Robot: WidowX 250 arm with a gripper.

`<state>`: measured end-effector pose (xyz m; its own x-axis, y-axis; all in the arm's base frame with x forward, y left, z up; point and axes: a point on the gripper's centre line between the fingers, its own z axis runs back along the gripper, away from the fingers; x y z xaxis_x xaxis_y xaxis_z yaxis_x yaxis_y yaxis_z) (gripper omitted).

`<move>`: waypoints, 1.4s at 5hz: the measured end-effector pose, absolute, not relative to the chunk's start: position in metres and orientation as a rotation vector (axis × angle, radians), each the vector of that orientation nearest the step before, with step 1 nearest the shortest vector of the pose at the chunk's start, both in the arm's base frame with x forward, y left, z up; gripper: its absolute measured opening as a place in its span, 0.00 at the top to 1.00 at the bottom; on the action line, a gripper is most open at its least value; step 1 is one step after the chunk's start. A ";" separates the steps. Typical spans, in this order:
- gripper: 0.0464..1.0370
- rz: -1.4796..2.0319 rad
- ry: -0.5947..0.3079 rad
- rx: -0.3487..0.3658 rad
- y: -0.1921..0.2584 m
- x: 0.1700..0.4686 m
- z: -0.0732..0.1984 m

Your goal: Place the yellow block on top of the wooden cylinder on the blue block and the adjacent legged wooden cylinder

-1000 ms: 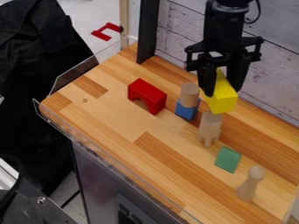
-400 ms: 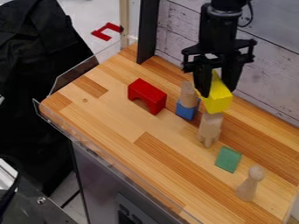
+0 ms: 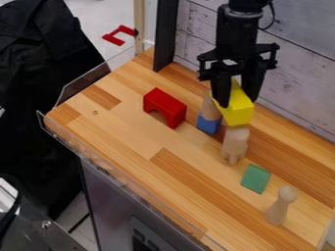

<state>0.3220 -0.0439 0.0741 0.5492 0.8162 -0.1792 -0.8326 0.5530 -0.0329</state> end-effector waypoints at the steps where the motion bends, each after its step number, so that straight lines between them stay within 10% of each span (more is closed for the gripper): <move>1: 0.50 0.976 0.162 -0.110 -0.044 0.321 0.069; 5: 0.45 0.950 0.154 -0.105 -0.052 0.321 0.069; 7: 0.04 0.939 0.180 -0.108 -0.053 0.318 0.070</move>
